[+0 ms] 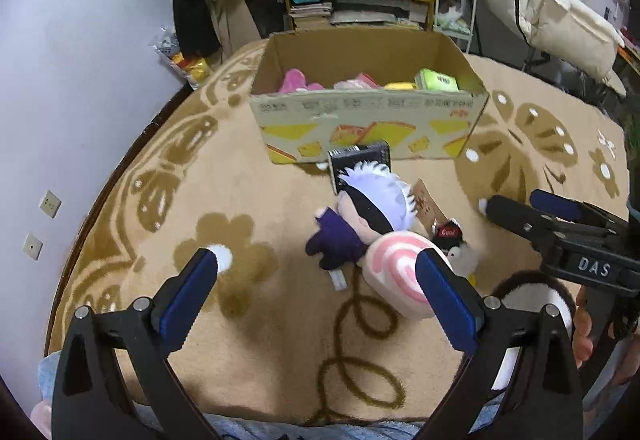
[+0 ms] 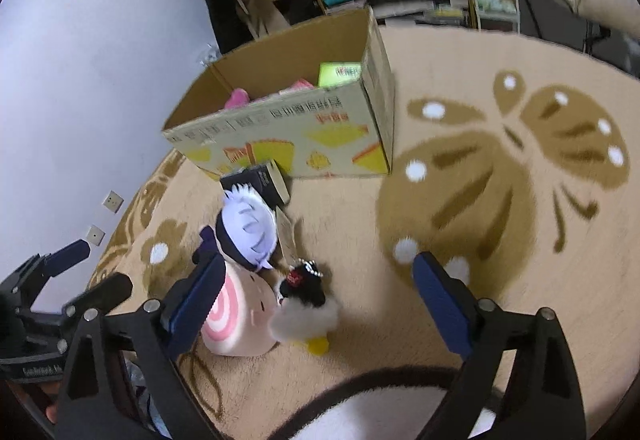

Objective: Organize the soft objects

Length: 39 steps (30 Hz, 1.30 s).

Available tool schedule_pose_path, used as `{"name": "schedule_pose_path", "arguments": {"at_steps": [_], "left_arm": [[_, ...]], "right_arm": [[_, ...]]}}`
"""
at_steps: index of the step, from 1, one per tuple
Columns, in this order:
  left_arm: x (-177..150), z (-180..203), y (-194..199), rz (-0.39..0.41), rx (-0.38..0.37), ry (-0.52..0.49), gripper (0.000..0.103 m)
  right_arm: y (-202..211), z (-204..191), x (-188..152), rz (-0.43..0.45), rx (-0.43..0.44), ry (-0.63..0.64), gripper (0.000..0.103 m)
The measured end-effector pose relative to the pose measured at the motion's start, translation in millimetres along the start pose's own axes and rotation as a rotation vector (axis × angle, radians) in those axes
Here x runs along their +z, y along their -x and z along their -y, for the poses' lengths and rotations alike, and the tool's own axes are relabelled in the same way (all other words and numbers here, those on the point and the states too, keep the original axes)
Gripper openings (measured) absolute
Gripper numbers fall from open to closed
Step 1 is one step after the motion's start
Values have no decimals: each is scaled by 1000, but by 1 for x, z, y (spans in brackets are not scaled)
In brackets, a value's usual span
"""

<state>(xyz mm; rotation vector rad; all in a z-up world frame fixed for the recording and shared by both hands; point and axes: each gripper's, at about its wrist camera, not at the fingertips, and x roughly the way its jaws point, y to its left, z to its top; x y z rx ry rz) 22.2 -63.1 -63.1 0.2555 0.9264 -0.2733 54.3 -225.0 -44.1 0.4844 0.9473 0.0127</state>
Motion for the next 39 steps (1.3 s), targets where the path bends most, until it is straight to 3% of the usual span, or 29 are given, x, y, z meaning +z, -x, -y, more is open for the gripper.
{"name": "schedule_pose_path", "arguments": {"at_steps": [6, 11, 18, 34, 39], "left_arm": [[-4, 13, -19, -48, -22, -18, 99], [-4, 23, -32, -92, -66, -26, 99], [-9, 40, -47, -133, -82, -71, 99], [-4, 51, -80, -213, -145, -65, 99], [-2, 52, -82, -222, -172, -56, 99]], "right_arm": [[-22, 6, -3, -79, 35, -42, 83], [-33, 7, -5, -116, 50, -48, 78], [-46, 9, -5, -160, 61, -71, 78], [-67, 20, -5, -215, 80, -108, 78], [-70, 16, -5, -225, 74, -93, 65]]}}
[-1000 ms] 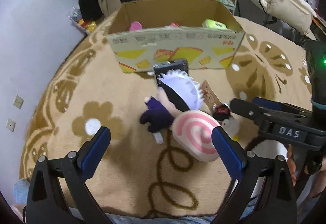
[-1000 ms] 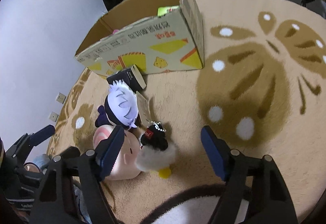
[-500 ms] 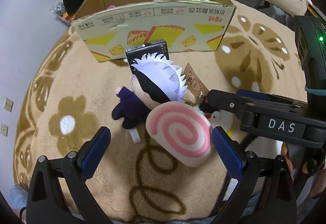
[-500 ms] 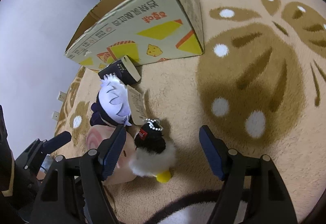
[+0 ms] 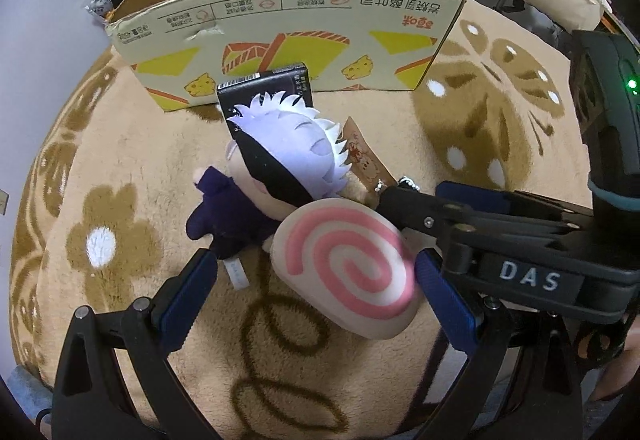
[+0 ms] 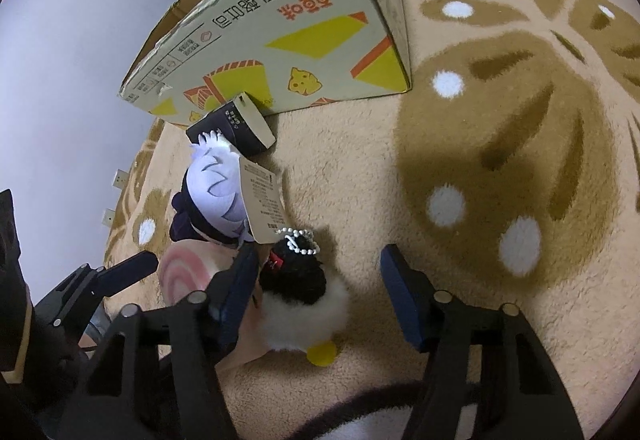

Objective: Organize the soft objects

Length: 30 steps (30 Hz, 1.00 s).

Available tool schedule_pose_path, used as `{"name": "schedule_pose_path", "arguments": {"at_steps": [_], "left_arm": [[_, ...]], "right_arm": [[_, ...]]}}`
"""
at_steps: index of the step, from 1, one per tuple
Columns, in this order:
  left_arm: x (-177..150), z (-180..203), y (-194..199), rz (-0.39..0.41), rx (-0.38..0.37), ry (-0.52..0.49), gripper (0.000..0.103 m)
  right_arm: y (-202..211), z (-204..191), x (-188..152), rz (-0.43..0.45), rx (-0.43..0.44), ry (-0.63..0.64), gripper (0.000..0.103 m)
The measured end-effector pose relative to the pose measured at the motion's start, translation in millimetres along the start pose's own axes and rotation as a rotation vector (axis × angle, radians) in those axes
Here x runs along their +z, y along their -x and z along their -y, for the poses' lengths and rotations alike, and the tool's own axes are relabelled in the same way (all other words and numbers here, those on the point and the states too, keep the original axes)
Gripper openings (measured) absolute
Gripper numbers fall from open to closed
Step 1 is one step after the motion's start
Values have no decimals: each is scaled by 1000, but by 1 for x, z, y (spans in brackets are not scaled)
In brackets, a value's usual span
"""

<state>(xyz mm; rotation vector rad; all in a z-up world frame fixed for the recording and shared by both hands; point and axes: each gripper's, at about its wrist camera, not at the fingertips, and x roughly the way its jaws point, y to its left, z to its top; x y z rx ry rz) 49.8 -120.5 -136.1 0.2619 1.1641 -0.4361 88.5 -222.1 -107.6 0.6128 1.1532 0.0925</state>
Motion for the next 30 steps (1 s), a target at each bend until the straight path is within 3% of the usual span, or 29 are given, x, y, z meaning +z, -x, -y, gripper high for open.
{"name": "schedule_pose_path", "arguments": {"at_steps": [2, 5, 6, 12, 15, 17, 20, 30], "left_arm": [[0, 0, 0, -2, -5, 0, 99], [0, 1, -3, -16, -10, -3, 99], [0, 2, -5, -22, 1, -8, 99], [-2, -2, -11, -41, 15, -2, 97], [-2, -3, -12, -40, 4, 2, 85], [-3, -4, -12, -43, -20, 4, 68], [-6, -1, -12, -46, -49, -6, 58], [-10, -9, 8, 21, -12, 8, 40]], "right_arm": [[0, -1, 1, 0, 9, 1, 58], [-3, -4, 1, -14, 48, 14, 32], [-4, -7, 1, -21, 65, 19, 29], [-1, -20, 1, 5, 33, 74, 23], [2, -24, 1, 25, 20, 86, 23], [9, -22, 1, 40, 18, 99, 22], [17, -28, 0, 77, -1, 120, 22], [61, -41, -3, 219, -24, 181, 22]]}}
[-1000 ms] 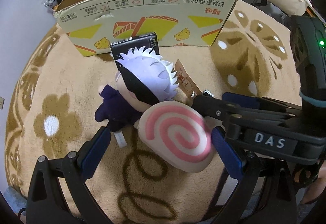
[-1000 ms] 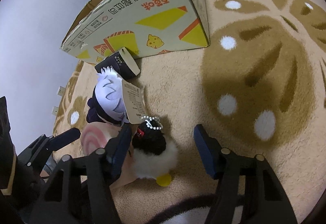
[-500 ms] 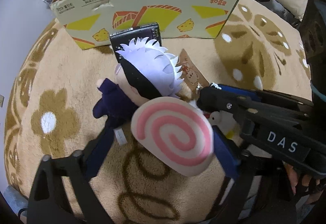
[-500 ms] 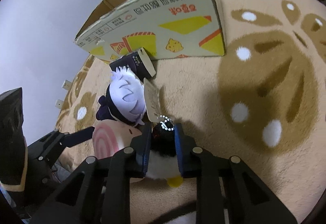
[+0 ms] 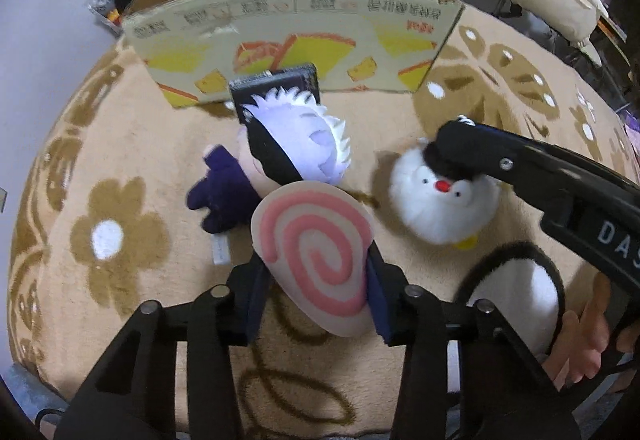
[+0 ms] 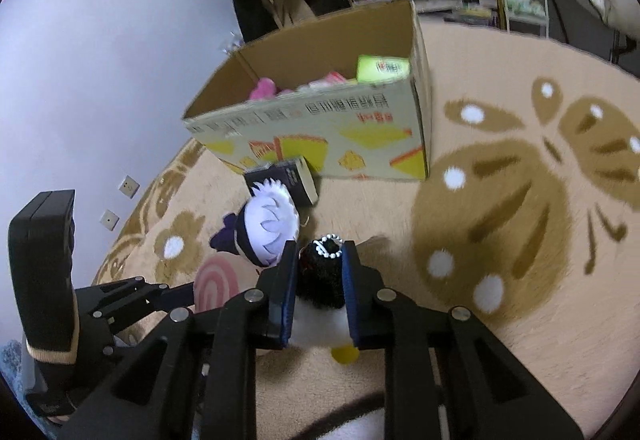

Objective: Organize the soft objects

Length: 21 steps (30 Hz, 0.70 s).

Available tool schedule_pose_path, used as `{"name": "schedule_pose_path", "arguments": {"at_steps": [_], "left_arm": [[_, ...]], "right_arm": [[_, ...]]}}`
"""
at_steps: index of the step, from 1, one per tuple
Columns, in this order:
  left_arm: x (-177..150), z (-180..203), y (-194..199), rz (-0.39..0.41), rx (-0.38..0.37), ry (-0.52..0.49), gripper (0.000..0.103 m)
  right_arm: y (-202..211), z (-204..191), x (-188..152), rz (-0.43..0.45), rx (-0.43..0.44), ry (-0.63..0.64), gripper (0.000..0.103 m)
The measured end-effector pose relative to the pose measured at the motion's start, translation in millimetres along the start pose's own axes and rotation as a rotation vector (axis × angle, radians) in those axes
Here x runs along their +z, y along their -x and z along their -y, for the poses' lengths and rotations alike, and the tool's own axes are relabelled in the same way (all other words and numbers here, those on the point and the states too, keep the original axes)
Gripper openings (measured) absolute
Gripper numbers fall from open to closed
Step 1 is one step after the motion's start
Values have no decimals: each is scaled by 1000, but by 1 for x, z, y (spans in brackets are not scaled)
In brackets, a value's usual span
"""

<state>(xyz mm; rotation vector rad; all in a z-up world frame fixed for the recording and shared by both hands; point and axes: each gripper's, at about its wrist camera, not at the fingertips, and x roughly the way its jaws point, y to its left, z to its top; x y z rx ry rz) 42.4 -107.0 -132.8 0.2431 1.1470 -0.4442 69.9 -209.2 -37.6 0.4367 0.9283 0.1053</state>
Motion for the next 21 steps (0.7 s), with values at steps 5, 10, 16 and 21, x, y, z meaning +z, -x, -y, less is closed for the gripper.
{"name": "schedule_pose_path", "arguments": {"at_steps": [5, 10, 16, 21], "left_arm": [[1, -9, 22, 76, 29, 27, 38], [3, -20, 47, 160, 78, 40, 38], [17, -31, 71, 255, 134, 33, 38], [34, -36, 81, 317, 164, 18, 38]], "right_arm": [[24, -6, 2, 57, -12, 37, 22], [42, -16, 10, 126, -14, 53, 22], [62, -23, 24, 196, -13, 74, 22], [69, -24, 39, 237, -16, 83, 22]]}}
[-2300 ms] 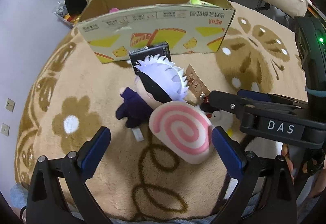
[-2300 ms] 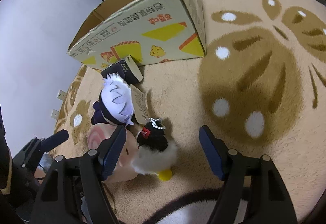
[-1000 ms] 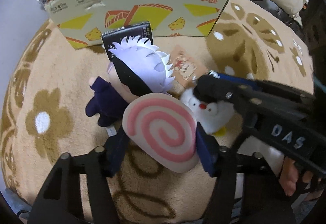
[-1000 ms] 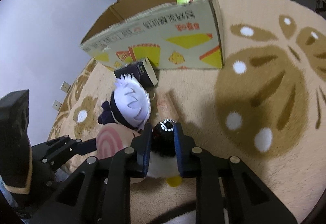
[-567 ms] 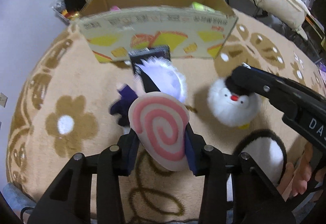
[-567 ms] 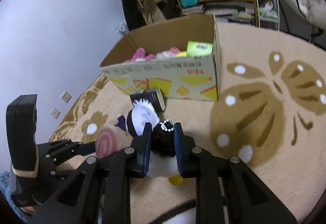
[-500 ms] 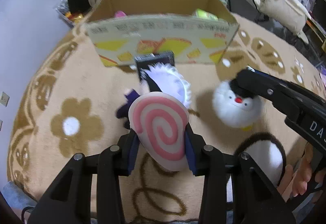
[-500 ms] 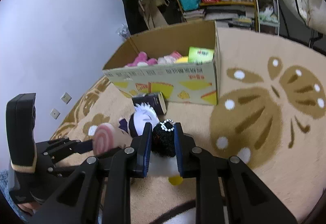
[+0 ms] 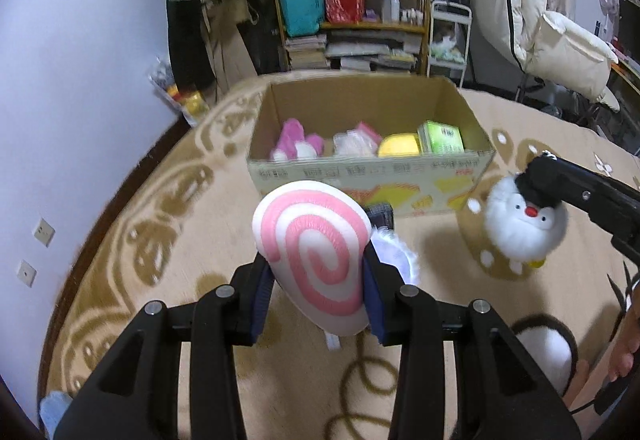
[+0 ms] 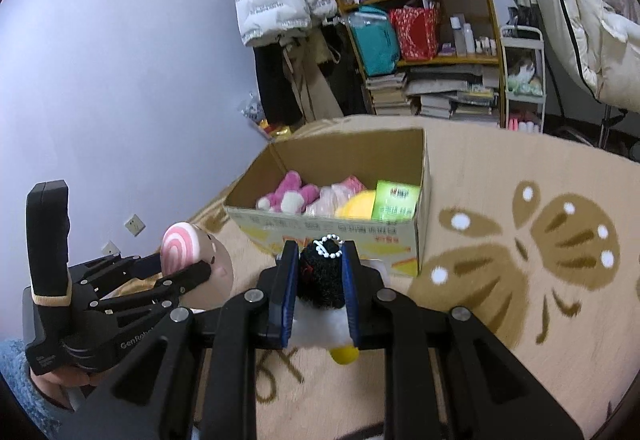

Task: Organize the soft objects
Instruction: 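Carry the pink swirl cushion and penguin plush into the box and release both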

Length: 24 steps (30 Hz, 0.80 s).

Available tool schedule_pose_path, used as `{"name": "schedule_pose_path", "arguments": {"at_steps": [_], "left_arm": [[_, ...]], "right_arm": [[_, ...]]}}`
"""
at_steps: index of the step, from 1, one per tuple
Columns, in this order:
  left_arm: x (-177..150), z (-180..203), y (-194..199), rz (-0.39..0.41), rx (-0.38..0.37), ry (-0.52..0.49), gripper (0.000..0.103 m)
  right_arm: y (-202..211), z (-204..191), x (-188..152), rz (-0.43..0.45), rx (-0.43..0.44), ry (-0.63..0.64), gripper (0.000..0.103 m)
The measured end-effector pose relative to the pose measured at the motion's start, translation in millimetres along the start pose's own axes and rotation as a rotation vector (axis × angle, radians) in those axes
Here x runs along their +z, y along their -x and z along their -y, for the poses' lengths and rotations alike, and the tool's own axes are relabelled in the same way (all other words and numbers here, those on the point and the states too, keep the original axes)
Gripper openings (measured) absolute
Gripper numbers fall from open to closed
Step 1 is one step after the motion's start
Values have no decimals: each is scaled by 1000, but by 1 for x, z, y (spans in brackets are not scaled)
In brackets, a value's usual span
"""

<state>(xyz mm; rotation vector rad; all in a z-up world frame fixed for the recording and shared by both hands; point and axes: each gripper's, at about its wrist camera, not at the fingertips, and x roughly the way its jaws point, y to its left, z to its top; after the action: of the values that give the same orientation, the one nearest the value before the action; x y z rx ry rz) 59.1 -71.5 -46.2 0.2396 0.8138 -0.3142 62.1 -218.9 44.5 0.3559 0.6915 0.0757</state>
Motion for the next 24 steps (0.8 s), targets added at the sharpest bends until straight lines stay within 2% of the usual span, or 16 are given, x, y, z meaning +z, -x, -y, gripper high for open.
{"name": "schedule_pose_path", "arguments": {"at_steps": [7, 24], "left_arm": [[30, -6, -5, 74, 40, -36, 39], [90, -18, -46, 149, 78, -87, 39]], "right_arm": [[-5, 4, 26, 43, -8, 5, 22], [-50, -2, 85, 71, -38, 102, 22]]}}
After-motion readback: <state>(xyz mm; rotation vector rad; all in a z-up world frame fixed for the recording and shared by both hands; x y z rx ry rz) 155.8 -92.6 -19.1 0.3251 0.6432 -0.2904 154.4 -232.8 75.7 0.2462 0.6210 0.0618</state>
